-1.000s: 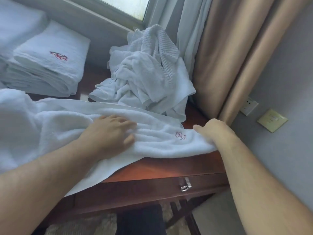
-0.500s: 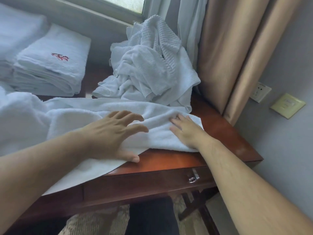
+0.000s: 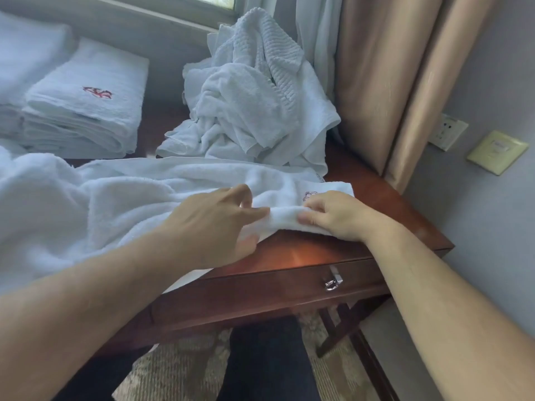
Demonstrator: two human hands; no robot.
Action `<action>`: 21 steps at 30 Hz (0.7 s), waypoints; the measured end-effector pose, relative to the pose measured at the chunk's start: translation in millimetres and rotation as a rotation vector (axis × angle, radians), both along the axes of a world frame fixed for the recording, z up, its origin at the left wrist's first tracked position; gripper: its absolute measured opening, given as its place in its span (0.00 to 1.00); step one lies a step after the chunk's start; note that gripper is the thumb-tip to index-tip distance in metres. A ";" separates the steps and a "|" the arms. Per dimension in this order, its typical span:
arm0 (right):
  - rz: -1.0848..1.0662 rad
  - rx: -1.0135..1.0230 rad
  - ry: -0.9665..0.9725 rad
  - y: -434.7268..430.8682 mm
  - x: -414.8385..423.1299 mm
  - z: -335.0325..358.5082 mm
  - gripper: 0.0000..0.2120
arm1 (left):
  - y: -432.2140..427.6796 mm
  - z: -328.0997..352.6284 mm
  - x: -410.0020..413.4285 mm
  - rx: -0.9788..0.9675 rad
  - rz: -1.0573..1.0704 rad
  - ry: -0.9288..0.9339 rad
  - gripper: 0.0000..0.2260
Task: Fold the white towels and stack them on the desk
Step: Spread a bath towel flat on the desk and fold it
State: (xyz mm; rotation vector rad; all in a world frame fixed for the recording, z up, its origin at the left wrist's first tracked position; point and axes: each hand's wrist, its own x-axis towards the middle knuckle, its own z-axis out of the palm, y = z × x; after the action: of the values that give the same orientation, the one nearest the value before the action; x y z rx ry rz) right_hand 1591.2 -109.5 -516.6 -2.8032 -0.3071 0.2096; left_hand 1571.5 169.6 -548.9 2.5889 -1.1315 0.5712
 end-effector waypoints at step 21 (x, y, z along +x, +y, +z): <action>-0.256 -0.037 0.175 6.1 30.0 11.7 0.23 | 2.4 -12.0 14.0 -0.002 0.103 0.044 0.10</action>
State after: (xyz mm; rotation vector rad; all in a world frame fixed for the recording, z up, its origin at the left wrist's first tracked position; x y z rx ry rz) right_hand 1621.3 -103.4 -504.9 -2.8004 0.0963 0.3997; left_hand 1585.5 172.0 -560.9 2.6567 -0.9879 0.5342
